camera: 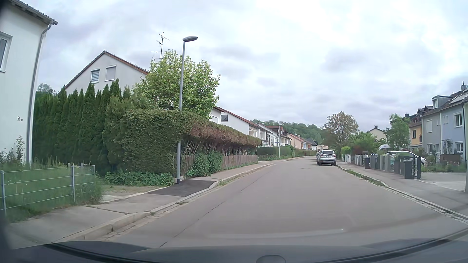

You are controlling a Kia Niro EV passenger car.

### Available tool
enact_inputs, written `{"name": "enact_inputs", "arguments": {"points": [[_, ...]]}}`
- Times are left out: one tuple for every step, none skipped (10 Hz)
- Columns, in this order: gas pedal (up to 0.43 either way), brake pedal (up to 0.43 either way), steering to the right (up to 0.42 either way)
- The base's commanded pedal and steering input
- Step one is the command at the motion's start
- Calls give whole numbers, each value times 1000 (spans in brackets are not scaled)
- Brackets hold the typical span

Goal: Follow the waypoints while adhering to traffic rules and regulations

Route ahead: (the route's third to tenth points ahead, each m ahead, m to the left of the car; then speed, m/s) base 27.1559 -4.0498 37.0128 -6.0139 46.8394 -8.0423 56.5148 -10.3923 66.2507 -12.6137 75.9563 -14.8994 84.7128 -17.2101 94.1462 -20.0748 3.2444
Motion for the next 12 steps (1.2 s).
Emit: {"name": "enact_inputs", "arguments": {"points": [[118,0,124],[118,0,132],[118,0,139],[118,0,145],[118,0,148],[118,0,148],[130,0,148],[130,0,148],[118,0,147],[118,0,146],[118,0,144],[118,0,138]]}}
